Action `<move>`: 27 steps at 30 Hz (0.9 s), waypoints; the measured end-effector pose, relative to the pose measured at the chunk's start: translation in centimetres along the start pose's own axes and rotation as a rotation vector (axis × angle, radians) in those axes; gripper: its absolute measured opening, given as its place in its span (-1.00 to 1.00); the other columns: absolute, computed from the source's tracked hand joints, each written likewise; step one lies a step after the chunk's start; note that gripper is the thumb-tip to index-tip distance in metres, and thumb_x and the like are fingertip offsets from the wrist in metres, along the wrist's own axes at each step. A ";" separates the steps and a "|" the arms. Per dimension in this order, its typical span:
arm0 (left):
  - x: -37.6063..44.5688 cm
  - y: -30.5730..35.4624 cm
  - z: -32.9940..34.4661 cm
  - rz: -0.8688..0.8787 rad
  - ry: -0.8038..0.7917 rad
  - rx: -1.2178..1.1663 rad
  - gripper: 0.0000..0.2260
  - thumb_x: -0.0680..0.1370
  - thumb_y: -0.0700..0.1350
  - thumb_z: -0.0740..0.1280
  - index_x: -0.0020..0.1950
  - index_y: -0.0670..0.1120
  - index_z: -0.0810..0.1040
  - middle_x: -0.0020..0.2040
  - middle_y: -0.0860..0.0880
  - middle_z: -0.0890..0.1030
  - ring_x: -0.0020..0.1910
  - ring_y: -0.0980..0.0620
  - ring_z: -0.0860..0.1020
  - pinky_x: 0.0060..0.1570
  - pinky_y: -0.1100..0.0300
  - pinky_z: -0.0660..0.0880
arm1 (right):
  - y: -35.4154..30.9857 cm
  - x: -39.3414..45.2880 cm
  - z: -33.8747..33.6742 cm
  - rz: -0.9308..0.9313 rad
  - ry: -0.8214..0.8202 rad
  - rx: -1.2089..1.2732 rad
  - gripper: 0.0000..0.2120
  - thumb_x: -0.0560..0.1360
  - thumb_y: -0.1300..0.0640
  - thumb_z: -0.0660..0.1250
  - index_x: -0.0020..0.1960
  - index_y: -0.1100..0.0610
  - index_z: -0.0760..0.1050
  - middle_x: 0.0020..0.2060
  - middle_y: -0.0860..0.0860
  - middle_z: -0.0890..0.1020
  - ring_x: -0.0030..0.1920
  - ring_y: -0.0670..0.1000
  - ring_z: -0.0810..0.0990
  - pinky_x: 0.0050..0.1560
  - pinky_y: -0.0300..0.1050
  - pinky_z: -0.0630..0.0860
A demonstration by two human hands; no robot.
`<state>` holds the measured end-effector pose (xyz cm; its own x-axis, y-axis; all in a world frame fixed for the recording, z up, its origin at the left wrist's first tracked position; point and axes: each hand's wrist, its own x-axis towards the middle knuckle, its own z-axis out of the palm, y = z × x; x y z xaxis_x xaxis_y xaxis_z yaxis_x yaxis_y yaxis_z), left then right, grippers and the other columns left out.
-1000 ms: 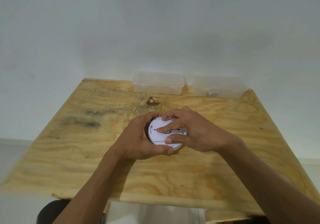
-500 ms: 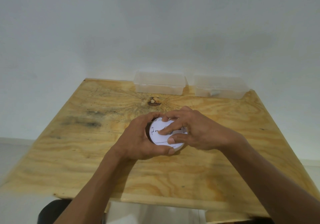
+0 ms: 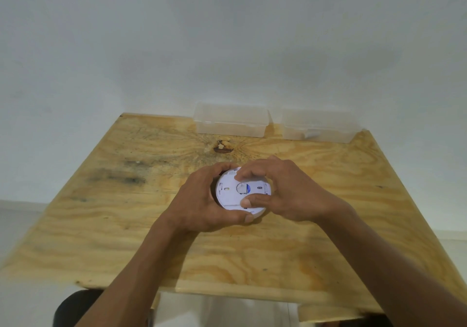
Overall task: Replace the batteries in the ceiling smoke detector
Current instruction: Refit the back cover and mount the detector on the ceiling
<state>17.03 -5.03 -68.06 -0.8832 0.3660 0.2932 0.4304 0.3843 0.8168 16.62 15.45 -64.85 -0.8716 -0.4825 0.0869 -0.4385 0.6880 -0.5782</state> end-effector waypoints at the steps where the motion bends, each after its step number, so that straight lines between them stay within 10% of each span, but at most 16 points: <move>1: 0.0 0.1 0.0 -0.002 0.001 0.001 -0.41 0.16 0.15 0.62 0.15 0.17 0.55 0.03 0.12 0.69 -0.01 0.12 0.67 -0.06 0.07 0.62 | 0.0 -0.1 0.0 0.015 0.008 0.016 -0.57 0.38 -0.08 0.53 0.23 -0.08 0.57 0.16 -0.20 0.60 0.17 -0.06 0.47 0.18 0.02 0.48; 27: -0.5 0.2 0.2 -0.075 0.011 0.050 -0.28 0.12 0.29 0.57 0.23 0.14 0.52 0.08 0.27 0.65 0.06 0.36 0.61 0.02 0.38 0.54 | -1.5 -0.9 1.8 0.064 0.115 -0.092 -0.68 0.49 -0.08 0.42 0.18 0.04 0.65 0.28 -0.16 0.54 0.10 -0.10 0.31 0.09 -0.18 0.33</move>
<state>17.62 -4.95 -68.19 -0.9152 0.3255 0.2378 0.3714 0.4519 0.8111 18.47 13.85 -65.57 -0.9155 -0.3744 0.1475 -0.3948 0.7648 -0.5092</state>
